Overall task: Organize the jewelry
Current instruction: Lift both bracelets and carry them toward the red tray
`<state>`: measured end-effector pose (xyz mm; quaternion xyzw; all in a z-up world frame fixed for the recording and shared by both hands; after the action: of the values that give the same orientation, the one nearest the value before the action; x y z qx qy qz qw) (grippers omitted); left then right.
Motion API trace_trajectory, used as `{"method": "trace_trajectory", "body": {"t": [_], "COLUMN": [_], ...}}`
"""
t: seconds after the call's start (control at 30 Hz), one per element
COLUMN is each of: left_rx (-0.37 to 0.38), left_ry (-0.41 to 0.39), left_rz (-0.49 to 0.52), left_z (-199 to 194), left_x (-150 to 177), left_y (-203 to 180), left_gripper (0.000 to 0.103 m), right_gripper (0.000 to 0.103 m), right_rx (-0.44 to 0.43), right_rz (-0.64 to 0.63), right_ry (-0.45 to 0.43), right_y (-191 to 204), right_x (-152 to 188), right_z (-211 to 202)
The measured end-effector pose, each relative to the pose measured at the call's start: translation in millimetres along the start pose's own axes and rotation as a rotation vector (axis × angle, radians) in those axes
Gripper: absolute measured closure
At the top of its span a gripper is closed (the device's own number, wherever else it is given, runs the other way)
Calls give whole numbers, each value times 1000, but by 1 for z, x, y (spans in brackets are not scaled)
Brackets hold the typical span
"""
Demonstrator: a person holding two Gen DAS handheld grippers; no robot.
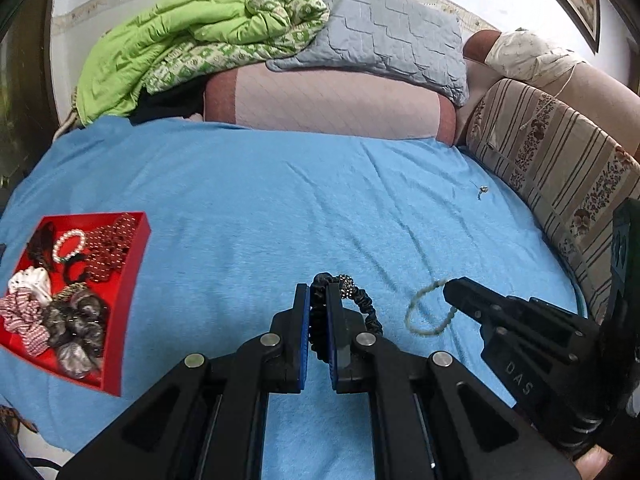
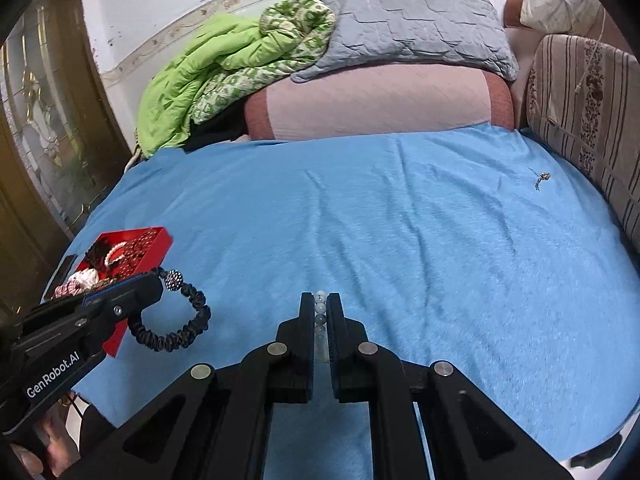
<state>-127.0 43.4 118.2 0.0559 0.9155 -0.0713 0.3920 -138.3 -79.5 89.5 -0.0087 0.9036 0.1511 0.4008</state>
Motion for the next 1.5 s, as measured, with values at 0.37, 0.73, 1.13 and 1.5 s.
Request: {"method": "trace_trajectory", "body": {"t": [0.37, 0.73, 1.13, 1.5], "left_rx": [-42, -73, -129, -156], "left_ry": [-47, -52, -81, -95], "left_rz": [2, -21, -13, -38], "left_z": [-24, -30, -44, -55], "left_x": [3, 9, 10, 11], "left_y": [11, 26, 43, 65], "left_gripper": [96, 96, 96, 96], "right_gripper": [96, 96, 96, 96], "right_rx": [10, 43, 67, 52], "right_rz": [-19, -85, -160, -217], "right_ry": [-5, -3, -23, -14], "right_y": [19, 40, 67, 92], "right_x": [7, 13, 12, 14], "right_z": [-16, -23, -30, -27]}}
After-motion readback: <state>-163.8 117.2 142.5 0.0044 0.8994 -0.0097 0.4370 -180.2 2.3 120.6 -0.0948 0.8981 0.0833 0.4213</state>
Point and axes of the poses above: each gripper's, at about its wrist camera, not at the fingertips, and z roughly the way its jaws point, y to its left, x to its underside, the point moved 3 cm from there along z, roughly the way its jaws point, and after that the axes turned 3 degrees about -x, right-handed, at the moved point
